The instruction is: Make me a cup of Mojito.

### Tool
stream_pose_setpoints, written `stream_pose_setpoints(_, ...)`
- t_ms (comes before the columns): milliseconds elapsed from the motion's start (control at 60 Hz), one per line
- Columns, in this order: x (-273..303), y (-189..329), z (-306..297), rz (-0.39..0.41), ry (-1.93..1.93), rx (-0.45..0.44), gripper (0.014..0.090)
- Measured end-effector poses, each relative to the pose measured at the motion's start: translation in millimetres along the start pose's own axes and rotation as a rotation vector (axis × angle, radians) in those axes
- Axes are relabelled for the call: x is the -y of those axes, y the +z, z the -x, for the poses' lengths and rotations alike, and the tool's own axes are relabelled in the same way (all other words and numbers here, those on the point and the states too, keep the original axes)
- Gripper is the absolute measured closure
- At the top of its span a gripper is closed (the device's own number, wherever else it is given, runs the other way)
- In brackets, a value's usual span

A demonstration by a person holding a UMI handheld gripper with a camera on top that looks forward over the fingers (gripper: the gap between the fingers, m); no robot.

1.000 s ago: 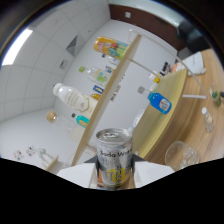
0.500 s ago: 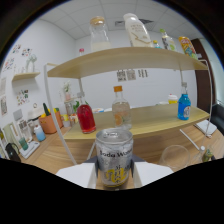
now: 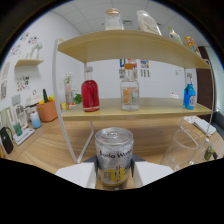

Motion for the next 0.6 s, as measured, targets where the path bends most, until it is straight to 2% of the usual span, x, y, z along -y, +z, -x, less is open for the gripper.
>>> stream_pose_setpoints(117, -3.2, -5.2, 2.6, -0.027, -0.043, -0.013, 0.0519)
stream_pose_setpoints(350, -8.5, -8.8, 1.2, 0.011, -0.049, -0.033, 0.0506)
stream_pose_setpoints(417, -11.9, -11.4, 2.7, 0.050, -0.058, -0.032, 0.0425)
stream_pose_setpoints(500, -9.9, -21.5, 6.2, 0.084, -0.057, -0.027, 0.0195)
stream_pose_setpoints(517, -8.8, -24.3, 7.5, 0.091, -0.056, -0.022, 0.0179)
stream_pose_setpoints(600, 2.1, -41.5, 10.2, 0.107, -0.046, -0.015, 0.0195)
